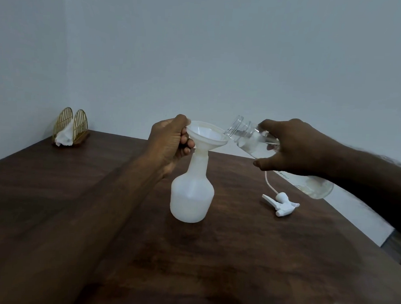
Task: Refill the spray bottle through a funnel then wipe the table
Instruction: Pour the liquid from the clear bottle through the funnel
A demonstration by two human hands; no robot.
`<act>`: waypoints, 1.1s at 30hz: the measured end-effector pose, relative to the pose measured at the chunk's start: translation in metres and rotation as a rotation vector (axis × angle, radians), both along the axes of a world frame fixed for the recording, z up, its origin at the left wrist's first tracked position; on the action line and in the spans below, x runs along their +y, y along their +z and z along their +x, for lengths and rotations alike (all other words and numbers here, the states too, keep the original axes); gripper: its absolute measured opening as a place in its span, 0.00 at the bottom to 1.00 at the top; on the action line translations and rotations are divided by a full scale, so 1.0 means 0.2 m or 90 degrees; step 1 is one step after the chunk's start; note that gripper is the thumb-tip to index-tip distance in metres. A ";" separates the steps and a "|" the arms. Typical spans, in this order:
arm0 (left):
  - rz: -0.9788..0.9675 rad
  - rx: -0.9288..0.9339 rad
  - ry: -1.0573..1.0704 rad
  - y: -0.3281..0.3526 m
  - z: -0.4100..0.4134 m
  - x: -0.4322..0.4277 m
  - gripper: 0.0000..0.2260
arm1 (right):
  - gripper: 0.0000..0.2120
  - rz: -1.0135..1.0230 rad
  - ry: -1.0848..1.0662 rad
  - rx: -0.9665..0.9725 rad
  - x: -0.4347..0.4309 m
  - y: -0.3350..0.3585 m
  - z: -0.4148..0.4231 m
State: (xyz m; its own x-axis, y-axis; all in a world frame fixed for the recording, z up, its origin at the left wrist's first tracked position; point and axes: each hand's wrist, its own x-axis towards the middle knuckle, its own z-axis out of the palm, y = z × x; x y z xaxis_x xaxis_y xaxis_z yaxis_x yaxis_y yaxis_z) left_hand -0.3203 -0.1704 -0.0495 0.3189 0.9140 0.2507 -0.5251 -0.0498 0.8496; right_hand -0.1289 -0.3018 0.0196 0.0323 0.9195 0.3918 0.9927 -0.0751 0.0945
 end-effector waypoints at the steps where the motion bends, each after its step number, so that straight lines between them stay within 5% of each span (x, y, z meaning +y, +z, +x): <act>1: -0.002 -0.002 -0.002 0.00 0.00 0.00 0.15 | 0.31 0.000 -0.001 -0.001 0.00 0.00 0.00; 33: 0.005 -0.047 -0.034 -0.03 0.01 0.01 0.16 | 0.33 -0.024 -0.038 -0.056 0.00 0.04 -0.01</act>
State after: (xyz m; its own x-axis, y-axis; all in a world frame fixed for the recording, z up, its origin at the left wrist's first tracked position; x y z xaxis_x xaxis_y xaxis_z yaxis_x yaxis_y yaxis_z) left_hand -0.3180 -0.1691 -0.0547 0.3475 0.8943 0.2820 -0.5885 -0.0261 0.8081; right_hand -0.1311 -0.3014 0.0274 0.0540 0.9314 0.3600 0.9744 -0.1280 0.1850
